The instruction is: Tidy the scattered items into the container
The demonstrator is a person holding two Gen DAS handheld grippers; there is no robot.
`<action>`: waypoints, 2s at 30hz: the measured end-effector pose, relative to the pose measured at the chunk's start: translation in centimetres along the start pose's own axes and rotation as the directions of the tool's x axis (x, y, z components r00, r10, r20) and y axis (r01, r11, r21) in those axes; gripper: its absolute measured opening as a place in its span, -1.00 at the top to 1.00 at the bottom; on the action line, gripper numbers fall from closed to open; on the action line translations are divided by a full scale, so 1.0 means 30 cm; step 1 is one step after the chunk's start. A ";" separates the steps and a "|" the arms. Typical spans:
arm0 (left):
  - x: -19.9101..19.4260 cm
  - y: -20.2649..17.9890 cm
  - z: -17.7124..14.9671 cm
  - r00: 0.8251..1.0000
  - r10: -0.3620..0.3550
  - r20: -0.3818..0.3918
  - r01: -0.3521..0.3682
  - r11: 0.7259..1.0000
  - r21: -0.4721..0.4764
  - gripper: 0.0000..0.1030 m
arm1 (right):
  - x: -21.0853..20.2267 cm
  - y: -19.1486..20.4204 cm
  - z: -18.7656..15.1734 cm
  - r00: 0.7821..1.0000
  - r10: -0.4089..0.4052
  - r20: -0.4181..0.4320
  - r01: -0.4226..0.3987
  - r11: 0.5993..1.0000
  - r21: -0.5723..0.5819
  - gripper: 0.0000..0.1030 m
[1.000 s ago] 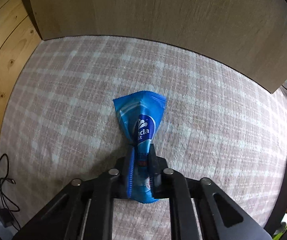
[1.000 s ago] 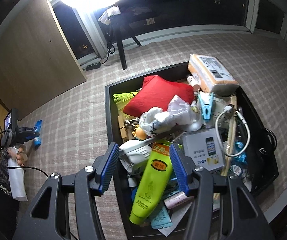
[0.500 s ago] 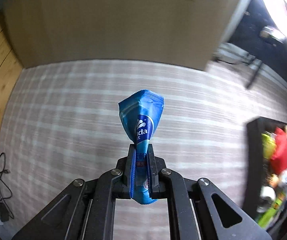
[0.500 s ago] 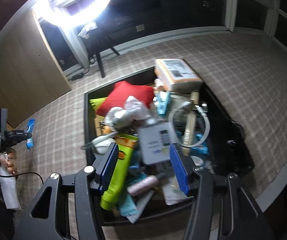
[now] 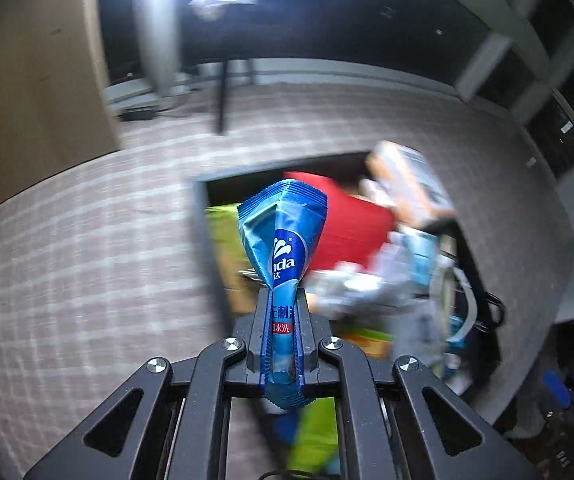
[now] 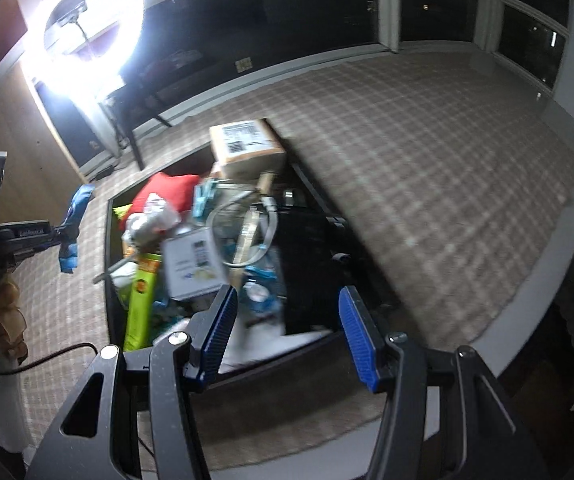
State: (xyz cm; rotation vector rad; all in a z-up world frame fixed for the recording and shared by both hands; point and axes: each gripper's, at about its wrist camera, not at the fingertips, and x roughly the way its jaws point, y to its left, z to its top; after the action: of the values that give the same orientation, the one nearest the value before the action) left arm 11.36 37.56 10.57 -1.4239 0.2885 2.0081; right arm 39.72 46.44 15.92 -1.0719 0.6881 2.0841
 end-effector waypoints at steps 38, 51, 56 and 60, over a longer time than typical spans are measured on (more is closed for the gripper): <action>-0.251 -0.034 -0.181 0.994 0.088 0.070 -0.091 0.995 0.043 -0.04 | -0.044 0.043 -0.033 0.999 0.039 0.005 -0.039 0.997 -0.062 -0.01; -0.500 0.471 -0.397 0.952 0.262 0.157 -0.236 0.958 -0.165 -0.26 | -0.052 0.555 -0.091 0.984 0.178 0.003 -0.172 0.954 -0.244 -0.02; -0.542 0.645 -0.498 0.929 0.342 0.139 -0.305 0.924 -0.232 -0.27 | -0.049 0.746 -0.158 0.981 0.195 0.005 -0.183 0.928 -0.324 -0.02; -0.570 0.764 -0.569 0.932 0.344 0.119 -0.297 0.907 -0.297 -0.33 | -0.038 0.878 -0.219 0.974 0.226 -0.029 -0.221 0.905 -0.363 -0.02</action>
State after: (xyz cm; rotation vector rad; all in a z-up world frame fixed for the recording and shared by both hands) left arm 13.55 4.65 15.20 -1.4303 0.1835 2.5065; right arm 23.13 24.96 17.21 -1.2229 0.4398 2.4854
